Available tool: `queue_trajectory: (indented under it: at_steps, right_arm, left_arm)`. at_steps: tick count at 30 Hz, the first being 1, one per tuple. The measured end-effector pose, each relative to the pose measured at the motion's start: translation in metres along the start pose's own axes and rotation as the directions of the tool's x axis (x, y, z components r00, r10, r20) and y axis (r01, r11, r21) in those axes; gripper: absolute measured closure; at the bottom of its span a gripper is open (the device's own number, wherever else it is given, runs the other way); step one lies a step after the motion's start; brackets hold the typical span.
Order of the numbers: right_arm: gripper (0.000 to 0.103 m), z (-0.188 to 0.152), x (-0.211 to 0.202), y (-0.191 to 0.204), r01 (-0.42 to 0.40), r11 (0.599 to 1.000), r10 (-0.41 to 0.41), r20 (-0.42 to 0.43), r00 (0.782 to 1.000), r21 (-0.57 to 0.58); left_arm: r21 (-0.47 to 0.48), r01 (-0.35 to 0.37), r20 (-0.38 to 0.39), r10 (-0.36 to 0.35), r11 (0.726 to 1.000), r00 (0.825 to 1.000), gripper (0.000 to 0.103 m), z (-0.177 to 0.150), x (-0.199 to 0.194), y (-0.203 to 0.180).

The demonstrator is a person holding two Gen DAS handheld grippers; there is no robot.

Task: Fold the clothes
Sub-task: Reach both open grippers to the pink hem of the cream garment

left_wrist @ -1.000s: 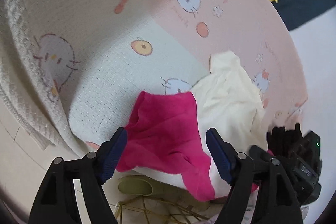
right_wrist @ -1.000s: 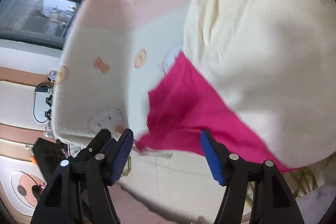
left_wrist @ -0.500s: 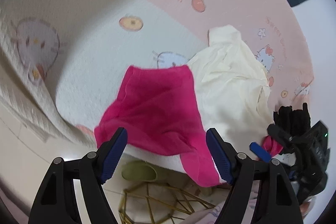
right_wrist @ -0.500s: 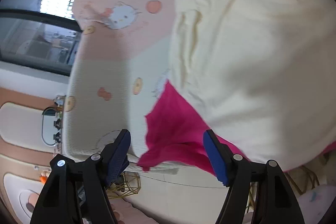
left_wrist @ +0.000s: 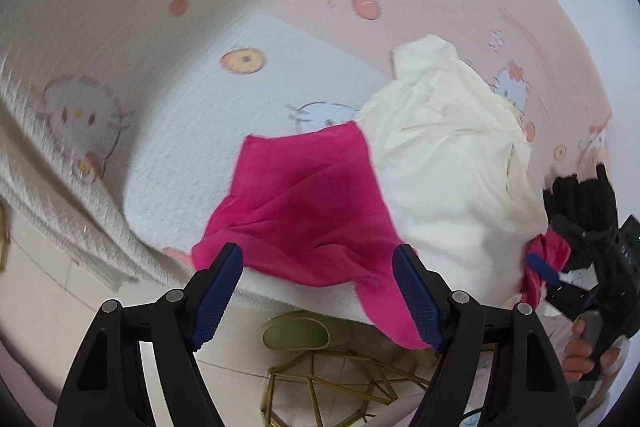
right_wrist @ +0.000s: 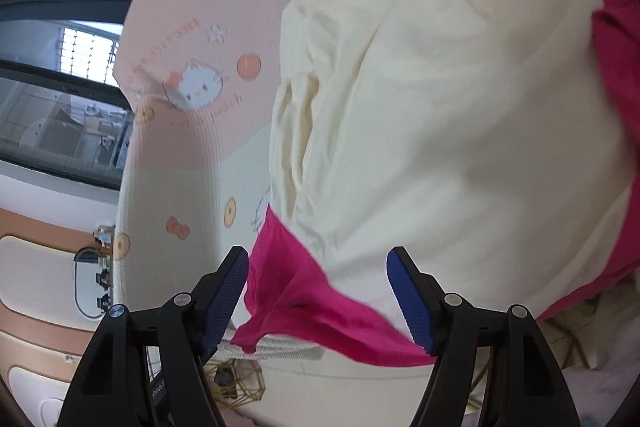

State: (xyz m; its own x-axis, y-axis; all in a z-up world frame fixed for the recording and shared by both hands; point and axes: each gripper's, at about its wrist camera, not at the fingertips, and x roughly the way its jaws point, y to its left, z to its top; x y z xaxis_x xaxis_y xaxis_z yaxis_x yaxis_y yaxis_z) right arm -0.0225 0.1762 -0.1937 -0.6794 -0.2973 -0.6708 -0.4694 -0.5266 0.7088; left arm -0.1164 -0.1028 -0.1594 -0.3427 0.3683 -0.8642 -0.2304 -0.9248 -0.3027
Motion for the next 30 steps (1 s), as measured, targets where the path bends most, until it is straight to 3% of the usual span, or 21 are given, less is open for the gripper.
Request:
queue_trajectory:
  at_steps: [4,7,9,11,15,20,25,30]
  right_arm:
    - [0.032,0.011,-0.026,-0.014,-0.004,1.0,0.006,0.068,0.998,-0.019]
    - [0.032,0.019,-0.044,-0.036,-0.015,1.0,0.012,0.113,0.994,0.023]
    - [0.032,0.023,-0.054,-0.05,-0.023,0.998,0.014,0.136,0.991,0.061]
    - [0.032,0.027,-0.063,-0.069,-0.026,0.993,0.007,0.165,0.986,0.114]
    - [0.032,0.026,-0.086,-0.107,-0.018,0.978,-0.028,0.212,0.977,0.21]
    - [0.032,0.019,-0.115,-0.157,-0.023,0.947,-0.07,0.275,0.959,0.322]
    - [0.032,0.005,-0.131,-0.193,-0.016,0.92,-0.104,0.284,0.953,0.391]
    - [0.032,-0.014,-0.133,-0.215,-0.031,0.914,-0.09,0.277,0.957,0.405]
  left_arm:
    - [0.165,-0.037,0.01,0.036,0.986,0.999,0.027,0.01,0.008,-0.045]
    - [0.3,-0.023,0.0,0.024,0.954,1.0,0.027,0.014,0.02,-0.087]
    - [0.399,-0.008,-0.009,0.012,0.917,1.0,0.027,0.012,0.026,-0.117]
    - [0.515,-0.003,-0.011,0.01,0.857,1.0,0.027,0.004,0.031,-0.15]
    - [0.703,0.04,-0.048,-0.008,0.71,0.999,0.027,-0.019,0.047,-0.206]
    - [0.826,0.093,-0.101,-0.016,0.556,0.995,0.027,-0.049,0.066,-0.257]
    - [0.875,0.12,-0.14,0.007,0.469,0.99,0.027,-0.072,0.084,-0.29]
    - [0.878,0.2,-0.23,0.016,0.434,0.973,0.027,-0.093,0.095,-0.316]
